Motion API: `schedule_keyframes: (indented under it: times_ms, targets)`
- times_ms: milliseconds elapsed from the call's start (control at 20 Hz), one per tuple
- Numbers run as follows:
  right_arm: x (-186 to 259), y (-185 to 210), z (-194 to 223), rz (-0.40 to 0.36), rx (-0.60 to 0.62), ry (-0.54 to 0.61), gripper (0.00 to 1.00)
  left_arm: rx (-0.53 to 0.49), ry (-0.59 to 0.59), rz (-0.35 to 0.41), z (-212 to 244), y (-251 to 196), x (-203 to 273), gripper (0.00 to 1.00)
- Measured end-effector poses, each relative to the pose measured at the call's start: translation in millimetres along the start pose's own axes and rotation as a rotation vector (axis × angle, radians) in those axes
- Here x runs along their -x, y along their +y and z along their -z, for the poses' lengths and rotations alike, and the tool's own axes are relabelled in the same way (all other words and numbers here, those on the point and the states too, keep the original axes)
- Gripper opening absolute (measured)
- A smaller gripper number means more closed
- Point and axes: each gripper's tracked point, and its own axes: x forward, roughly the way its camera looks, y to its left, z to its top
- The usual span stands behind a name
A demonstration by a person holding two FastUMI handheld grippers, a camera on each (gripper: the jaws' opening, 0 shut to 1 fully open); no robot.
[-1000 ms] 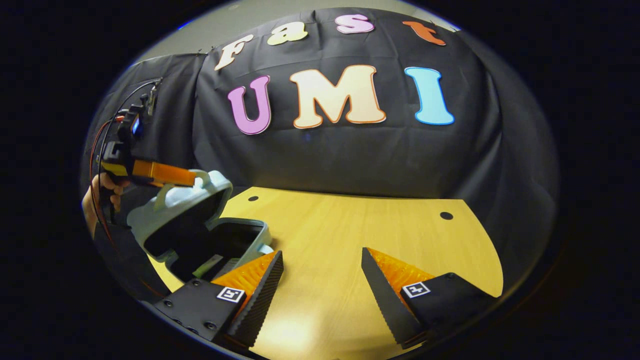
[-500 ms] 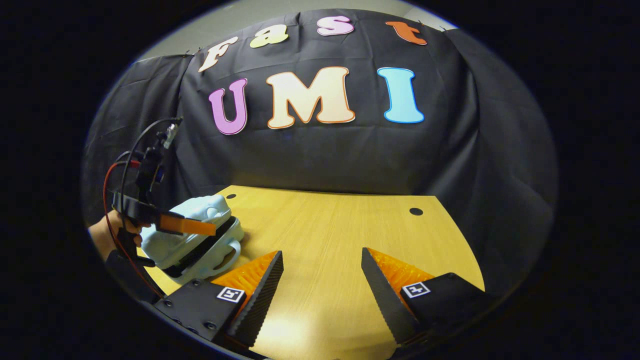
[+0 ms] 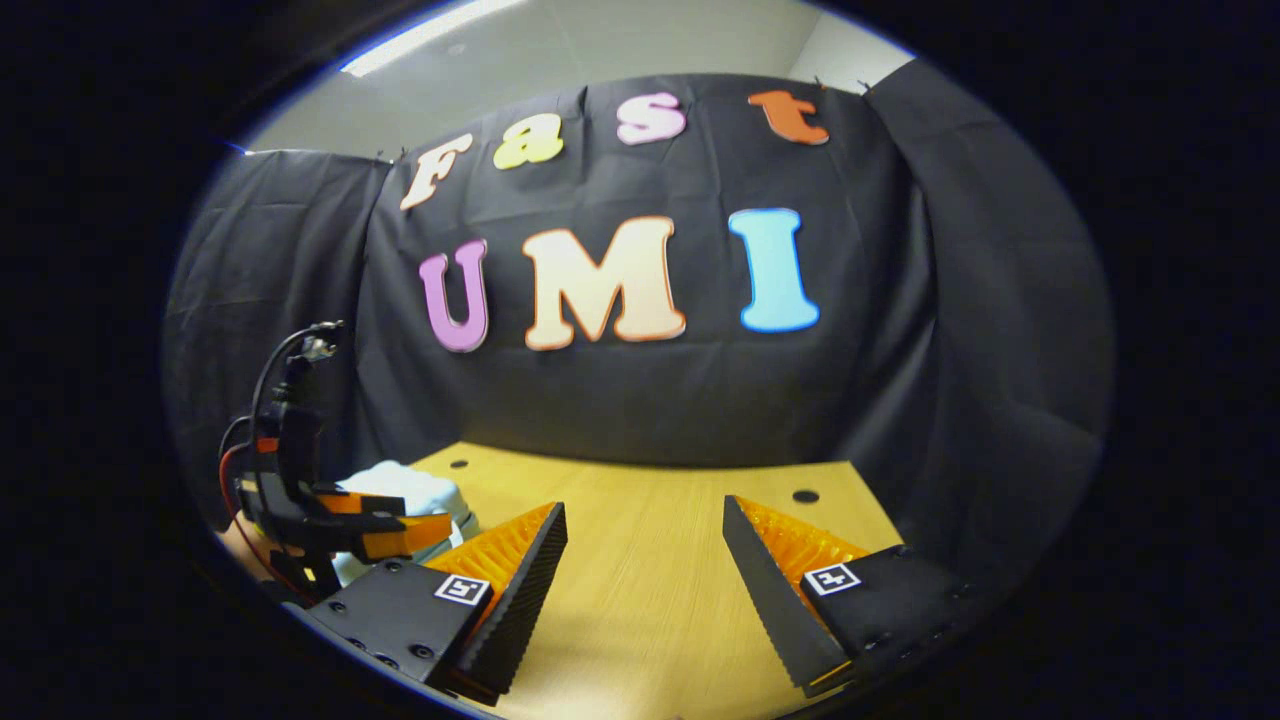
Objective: First open the suitcase, pack the skin care products into it, and then close the suitcase.
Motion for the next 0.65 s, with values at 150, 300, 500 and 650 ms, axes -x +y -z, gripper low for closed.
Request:
schedule_keyframes:
  times_ms: [150, 300, 500, 650]
  targets:
    - [9.6, 5.4, -50.4, 0.016, 0.013, -0.136, 0.98, -0.032, -0.223, -0.049, -77.3, -2.2, 44.7, 0.97]
    - [17.8, 21.8, -81.7, 0.010, 0.015, -0.231, 0.97, -0.099, -0.292, -0.060, -108.0, 0.4, 71.3, 0.97]
    - [29.3, 45.1, -103.6, 0.007, 0.014, -0.275, 0.97, -0.091, -0.337, -0.027, -126.3, 2.5, 96.1, 0.96]
    - [43.2, 56.4, -116.3, 0.016, 0.023, -0.294, 0.97, -0.082, -0.391, -0.005, -139.1, 11.8, 112.0, 0.96]
